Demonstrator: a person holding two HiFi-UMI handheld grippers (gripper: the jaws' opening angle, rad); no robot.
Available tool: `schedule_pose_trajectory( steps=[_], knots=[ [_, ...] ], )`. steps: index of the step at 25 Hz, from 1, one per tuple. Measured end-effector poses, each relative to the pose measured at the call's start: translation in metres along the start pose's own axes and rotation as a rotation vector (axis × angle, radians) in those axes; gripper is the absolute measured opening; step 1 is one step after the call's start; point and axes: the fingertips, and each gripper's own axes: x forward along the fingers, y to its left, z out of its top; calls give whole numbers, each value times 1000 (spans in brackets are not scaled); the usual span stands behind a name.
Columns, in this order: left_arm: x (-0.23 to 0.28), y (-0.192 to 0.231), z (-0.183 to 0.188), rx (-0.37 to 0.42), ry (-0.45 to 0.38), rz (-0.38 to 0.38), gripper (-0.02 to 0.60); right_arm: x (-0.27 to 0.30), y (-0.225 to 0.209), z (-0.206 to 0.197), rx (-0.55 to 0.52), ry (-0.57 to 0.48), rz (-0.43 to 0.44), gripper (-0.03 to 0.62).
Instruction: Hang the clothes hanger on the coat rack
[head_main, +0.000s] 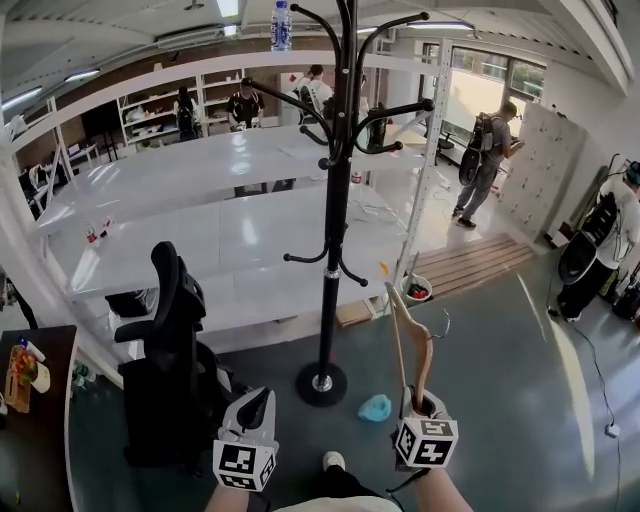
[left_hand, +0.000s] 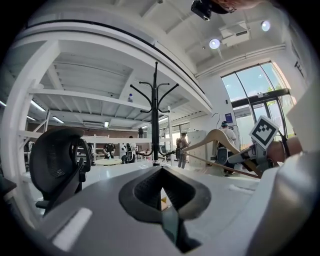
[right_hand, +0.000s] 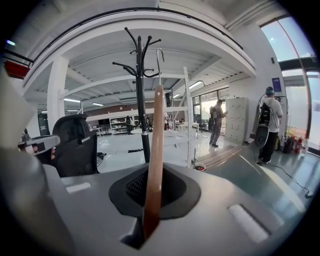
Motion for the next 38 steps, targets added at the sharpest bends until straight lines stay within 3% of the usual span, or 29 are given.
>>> schedule_pose_trajectory(
  steps=[5,11,15,22,30,38],
  knots=[
    [51,20,7,-10,-13,28,2,57,-19,44,-27,-34,6,26],
    [100,35,23,29,-26,37,2,113,-34,134,-129,-115,14,26],
    [119,48,29,44,-28,55,2,139,-32,187,-163,-162,25,26],
    [137,68,33,52,-30,96,2,177,-28,246,-201,-179,56,28],
    [147,73,20,25,-4,112,2,226,-8,279,-190,-144,120,28],
    [158,68,12,6,9,106,1,261,17,273,-212,-63,182,28]
  ],
)
